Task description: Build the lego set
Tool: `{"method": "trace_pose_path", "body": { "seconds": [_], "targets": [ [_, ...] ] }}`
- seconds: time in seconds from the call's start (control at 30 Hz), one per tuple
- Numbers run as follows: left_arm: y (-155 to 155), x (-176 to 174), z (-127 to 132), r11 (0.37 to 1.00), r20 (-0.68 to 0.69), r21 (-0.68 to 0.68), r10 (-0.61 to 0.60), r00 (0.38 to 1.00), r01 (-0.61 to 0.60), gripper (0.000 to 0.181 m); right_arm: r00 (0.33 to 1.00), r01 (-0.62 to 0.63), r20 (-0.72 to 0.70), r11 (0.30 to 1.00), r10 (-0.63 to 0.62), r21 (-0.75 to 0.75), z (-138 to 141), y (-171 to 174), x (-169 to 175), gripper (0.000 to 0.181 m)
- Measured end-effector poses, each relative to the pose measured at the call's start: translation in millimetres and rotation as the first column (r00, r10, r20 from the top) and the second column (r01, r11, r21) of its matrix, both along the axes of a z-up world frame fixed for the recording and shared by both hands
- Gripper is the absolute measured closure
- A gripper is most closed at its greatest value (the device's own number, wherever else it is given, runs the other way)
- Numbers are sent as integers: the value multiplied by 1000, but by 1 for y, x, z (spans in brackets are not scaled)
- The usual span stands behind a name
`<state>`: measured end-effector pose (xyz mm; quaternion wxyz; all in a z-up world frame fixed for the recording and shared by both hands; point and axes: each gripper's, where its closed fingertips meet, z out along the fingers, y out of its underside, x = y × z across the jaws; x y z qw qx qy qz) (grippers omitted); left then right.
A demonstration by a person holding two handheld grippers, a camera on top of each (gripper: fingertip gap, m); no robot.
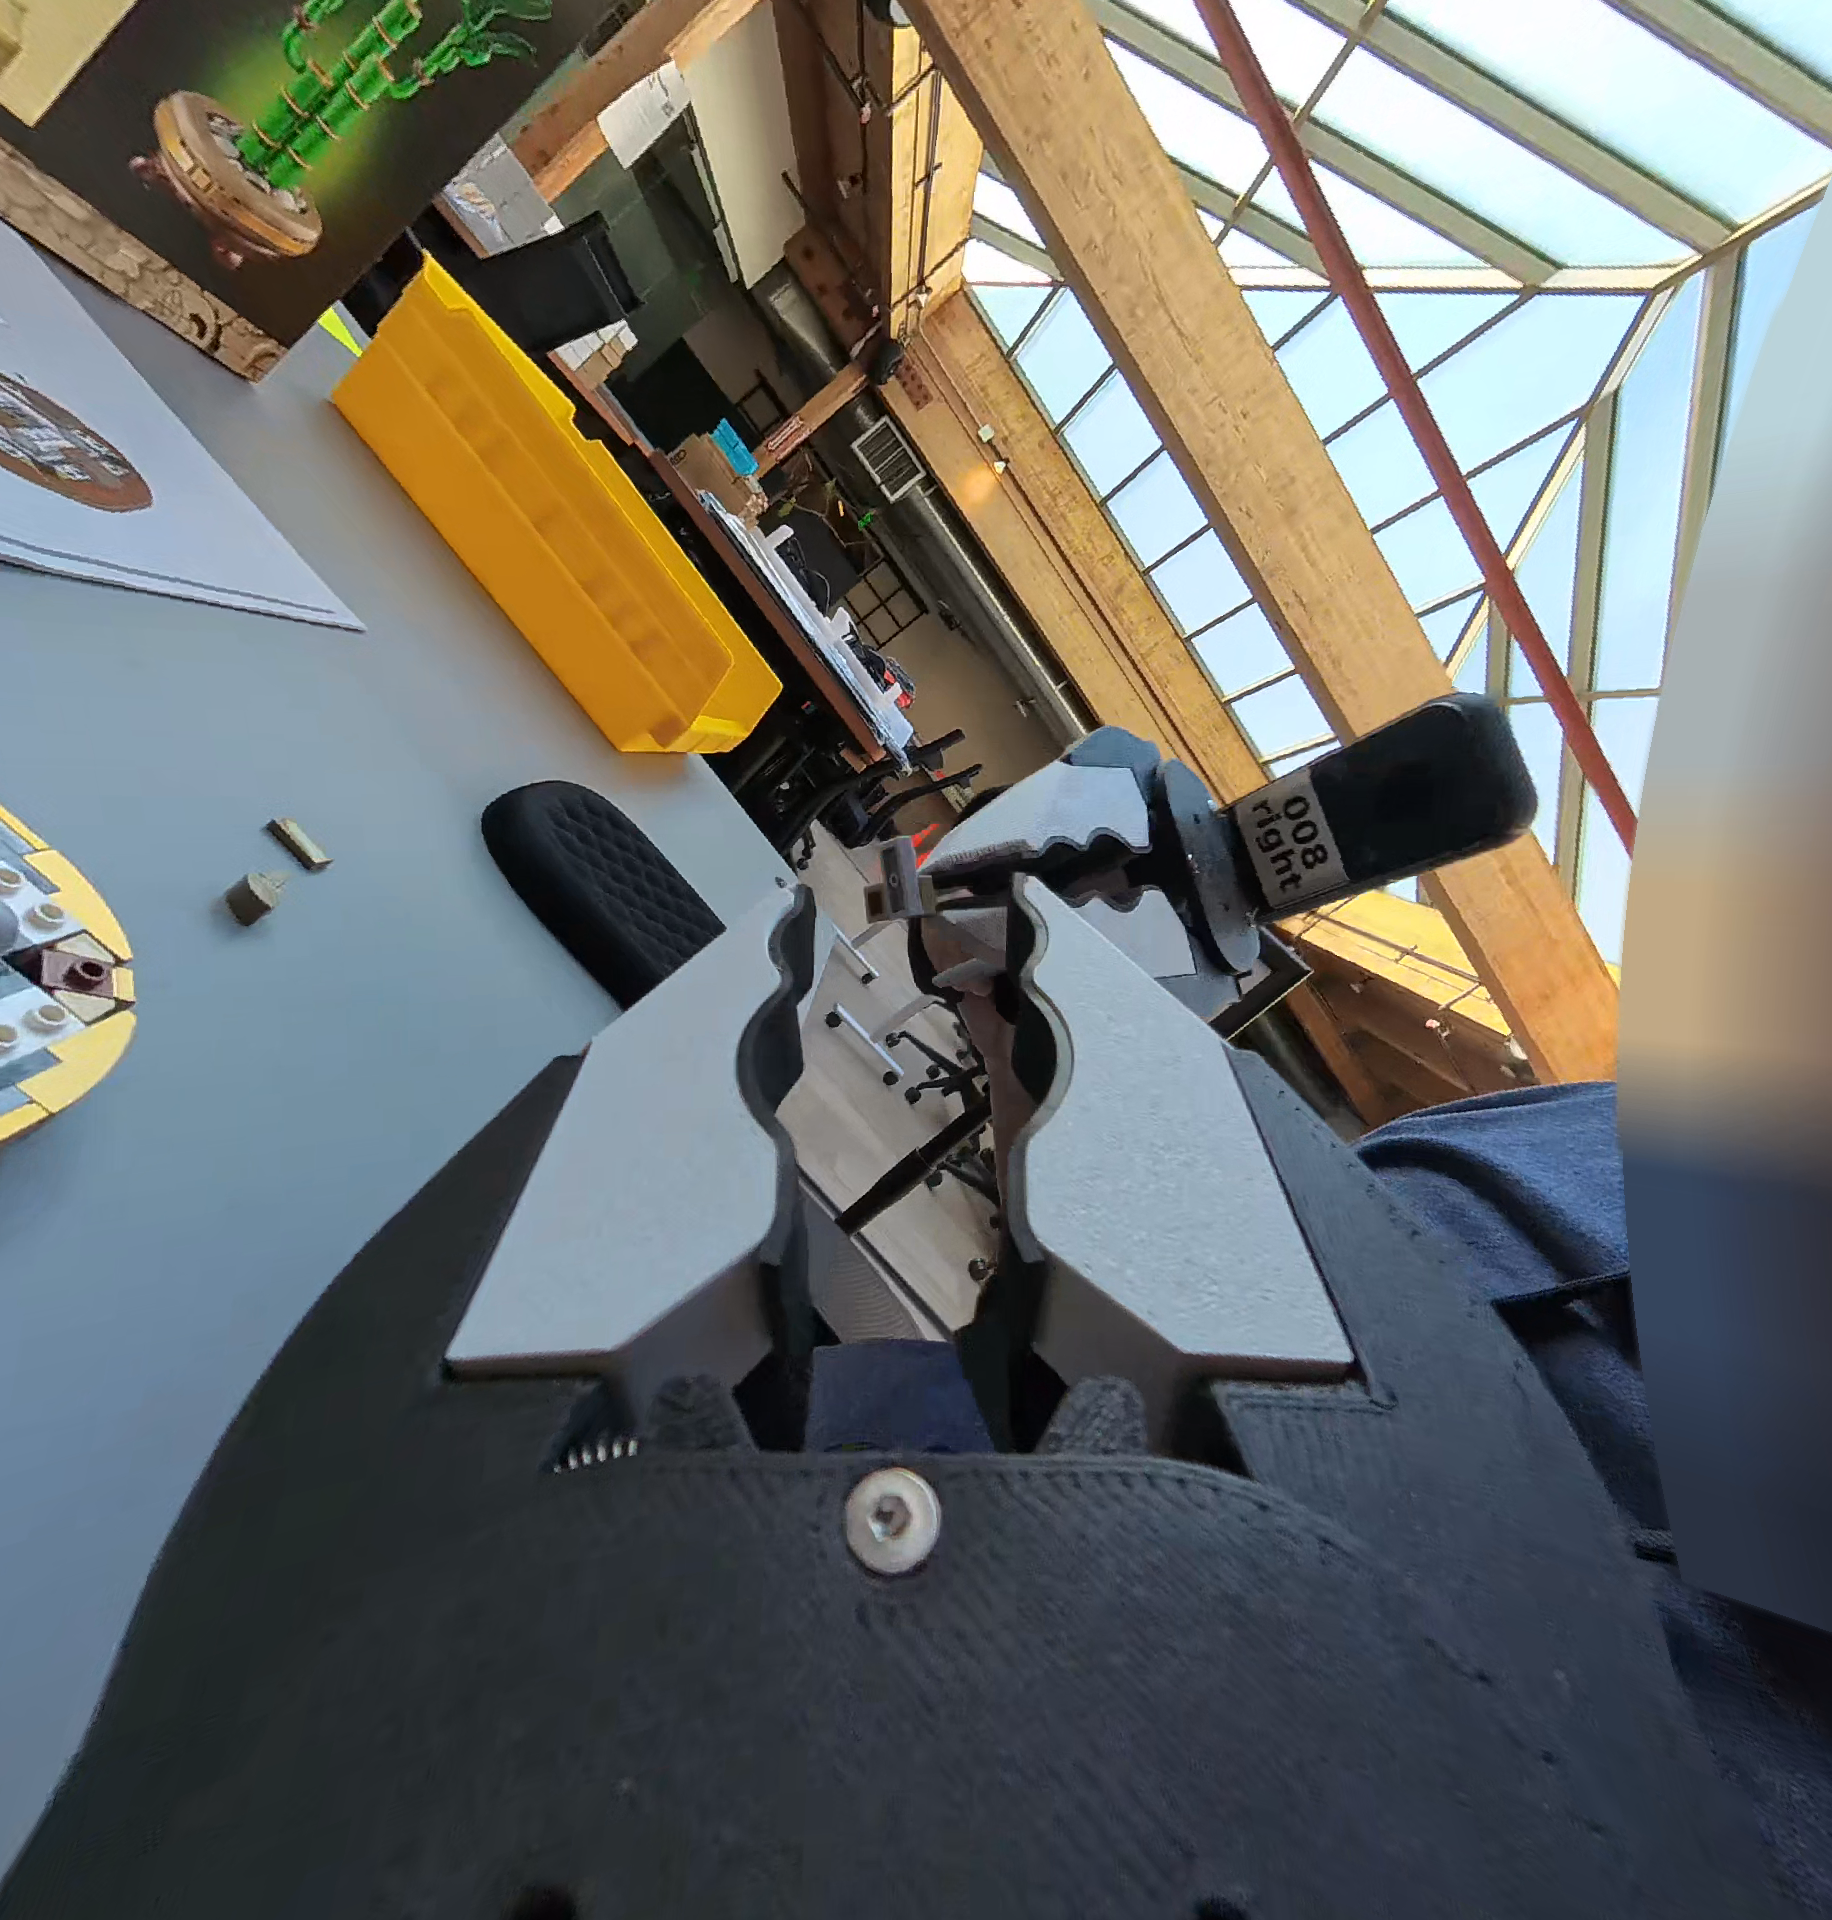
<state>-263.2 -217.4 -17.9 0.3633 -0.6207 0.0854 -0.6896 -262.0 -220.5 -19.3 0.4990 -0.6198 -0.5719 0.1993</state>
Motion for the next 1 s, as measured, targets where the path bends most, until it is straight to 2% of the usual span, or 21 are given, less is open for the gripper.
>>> {"method": "trace_pose_path", "body": {
  "seconds": [0.03,0.17,0.2,0.3,0.6,0.73,0.83,0.9,1.0],
  "targets": [
    [0,2,-1,1000,-28,7,1,1000,-1,147,999,-1,32,1000,0,30,-2,0,-1,178],
    [-1,7,-10,1000,-135,27,-9,991,12,150,996,-12,92,992,0,129,-3,-3,-4,179],
    [0,6,-10,1000,-139,28,-5,990,9,156,994,-17,112,989,1,146,-4,-3,-5,178],
    [-6,7,-4,998,-106,41,-50,993,54,171,991,-32,133,982,7,189,-4,-4,-5,178],
    [-8,3,-1,996,-27,44,-77,997,78,175,993,-47,116,980,25,194,0,-7,-10,177],
    [-7,-1,3,996,16,49,-76,997,75,175,996,-48,81,982,34,182,4,-7,-12,171],
    [-9,-3,6,994,40,64,-87,995,85,175,999,-48,6,992,47,118,9,-8,-11,167],
    [-11,-7,10,992,61,92,-94,994,88,175,994,-48,-101,999,46,-11,14,-7,-8,161],
    [-10,-11,9,991,54,104,-91,994,85,175,954,-121,-294,969,54,-216,24,-9,-4,162]
  ]
}}
